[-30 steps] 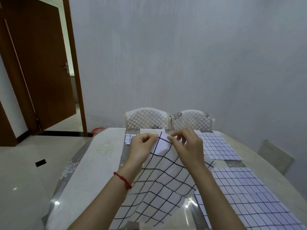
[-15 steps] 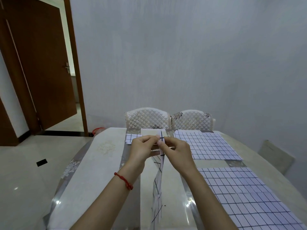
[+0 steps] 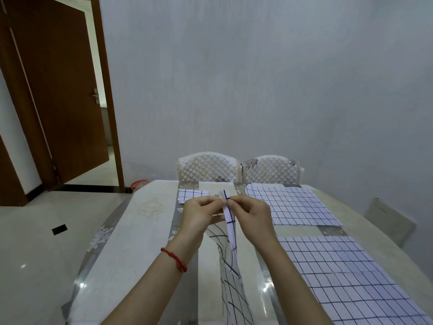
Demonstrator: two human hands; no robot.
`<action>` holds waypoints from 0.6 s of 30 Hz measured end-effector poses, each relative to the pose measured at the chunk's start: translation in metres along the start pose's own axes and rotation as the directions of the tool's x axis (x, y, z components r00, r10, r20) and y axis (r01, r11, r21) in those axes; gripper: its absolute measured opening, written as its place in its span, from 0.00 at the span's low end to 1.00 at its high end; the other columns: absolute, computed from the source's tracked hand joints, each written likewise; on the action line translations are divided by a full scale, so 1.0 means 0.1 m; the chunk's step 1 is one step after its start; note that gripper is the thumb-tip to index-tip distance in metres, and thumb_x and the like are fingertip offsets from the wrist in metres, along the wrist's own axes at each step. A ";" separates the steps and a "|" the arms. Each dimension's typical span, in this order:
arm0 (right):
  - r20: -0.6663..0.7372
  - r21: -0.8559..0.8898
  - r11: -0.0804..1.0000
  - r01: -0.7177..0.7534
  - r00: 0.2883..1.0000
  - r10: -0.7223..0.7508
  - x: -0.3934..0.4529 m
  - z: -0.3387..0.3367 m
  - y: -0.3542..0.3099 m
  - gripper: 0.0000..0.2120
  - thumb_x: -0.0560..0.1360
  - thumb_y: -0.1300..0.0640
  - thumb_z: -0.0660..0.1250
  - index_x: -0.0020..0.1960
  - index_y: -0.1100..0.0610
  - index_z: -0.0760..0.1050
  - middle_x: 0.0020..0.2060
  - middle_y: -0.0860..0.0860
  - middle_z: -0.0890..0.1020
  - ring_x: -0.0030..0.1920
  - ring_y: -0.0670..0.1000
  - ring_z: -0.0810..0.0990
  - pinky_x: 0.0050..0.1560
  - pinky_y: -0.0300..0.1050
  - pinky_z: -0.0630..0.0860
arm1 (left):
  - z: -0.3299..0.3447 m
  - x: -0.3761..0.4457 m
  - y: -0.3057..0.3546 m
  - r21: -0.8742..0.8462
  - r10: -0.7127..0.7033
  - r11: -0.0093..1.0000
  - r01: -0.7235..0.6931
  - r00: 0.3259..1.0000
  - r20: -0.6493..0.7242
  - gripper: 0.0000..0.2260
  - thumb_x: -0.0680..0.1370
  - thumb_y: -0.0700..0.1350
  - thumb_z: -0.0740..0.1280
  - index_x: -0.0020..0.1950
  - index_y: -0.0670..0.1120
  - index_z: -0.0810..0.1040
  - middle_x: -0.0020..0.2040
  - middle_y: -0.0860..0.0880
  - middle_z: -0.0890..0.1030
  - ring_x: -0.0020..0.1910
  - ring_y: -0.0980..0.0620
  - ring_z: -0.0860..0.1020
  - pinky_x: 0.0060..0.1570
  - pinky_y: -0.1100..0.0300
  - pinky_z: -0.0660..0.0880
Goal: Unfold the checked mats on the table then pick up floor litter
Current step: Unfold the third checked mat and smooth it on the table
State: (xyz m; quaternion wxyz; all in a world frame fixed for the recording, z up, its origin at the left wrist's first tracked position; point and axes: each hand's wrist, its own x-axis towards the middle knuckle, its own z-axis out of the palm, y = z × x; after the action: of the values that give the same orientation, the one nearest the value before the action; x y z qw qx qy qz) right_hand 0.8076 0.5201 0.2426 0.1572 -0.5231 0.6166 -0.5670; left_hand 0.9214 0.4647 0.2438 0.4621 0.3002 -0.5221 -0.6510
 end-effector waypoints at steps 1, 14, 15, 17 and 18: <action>-0.003 0.016 1.000 -0.002 1.000 0.002 0.00 0.00 0.00 0.05 0.74 0.59 0.68 0.45 0.54 0.83 0.37 0.44 0.84 0.41 0.41 0.82 0.41 0.28 0.75 | 0.00 0.00 0.00 -0.006 -0.001 1.000 0.001 1.000 0.003 0.05 0.72 0.36 0.69 0.40 0.35 0.82 0.35 0.43 0.84 0.36 0.48 0.84 0.34 0.62 0.79; -0.136 0.073 0.996 -0.052 0.989 0.062 0.00 -0.04 0.00 0.09 0.73 0.61 0.67 0.37 0.50 0.79 0.37 0.52 0.84 0.43 0.53 0.82 0.50 0.52 0.79 | -0.11 0.06 -0.03 -0.025 0.041 0.999 -0.044 0.995 -0.096 0.05 0.72 0.38 0.70 0.36 0.40 0.80 0.30 0.49 0.83 0.31 0.54 0.81 0.30 0.64 0.77; -0.152 0.083 0.995 -0.063 0.985 0.075 0.01 -0.06 0.01 0.08 0.73 0.62 0.67 0.37 0.51 0.79 0.37 0.52 0.84 0.42 0.53 0.82 0.50 0.53 0.79 | -0.17 0.09 -0.03 -0.019 0.043 0.999 -0.046 0.991 -0.128 0.05 0.72 0.39 0.70 0.36 0.41 0.80 0.30 0.49 0.83 0.31 0.55 0.81 0.30 0.64 0.78; -0.186 0.100 0.991 -0.084 0.977 0.102 0.02 -0.12 0.02 0.09 0.73 0.62 0.67 0.36 0.51 0.79 0.34 0.50 0.83 0.40 0.52 0.81 0.49 0.52 0.78 | -0.31 0.16 -0.04 0.028 0.054 0.998 -0.049 0.976 -0.210 0.05 0.72 0.39 0.70 0.36 0.42 0.80 0.32 0.49 0.83 0.32 0.54 0.81 0.30 0.65 0.78; -0.206 0.103 0.990 -0.093 0.972 0.112 0.03 -0.15 0.03 0.10 0.73 0.62 0.67 0.35 0.50 0.79 0.33 0.49 0.82 0.39 0.52 0.80 0.48 0.51 0.78 | -0.39 0.20 -0.06 0.051 0.060 0.998 -0.048 0.964 -0.261 0.04 0.72 0.39 0.70 0.36 0.43 0.80 0.33 0.48 0.82 0.33 0.52 0.81 0.29 0.66 0.78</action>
State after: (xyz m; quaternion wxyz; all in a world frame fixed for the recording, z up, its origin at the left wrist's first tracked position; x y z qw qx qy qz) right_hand 0.7931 0.5256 0.2461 0.1440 -0.4196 0.6291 -0.6383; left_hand 0.9461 0.4307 0.2294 0.5378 0.3794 -0.4785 -0.5812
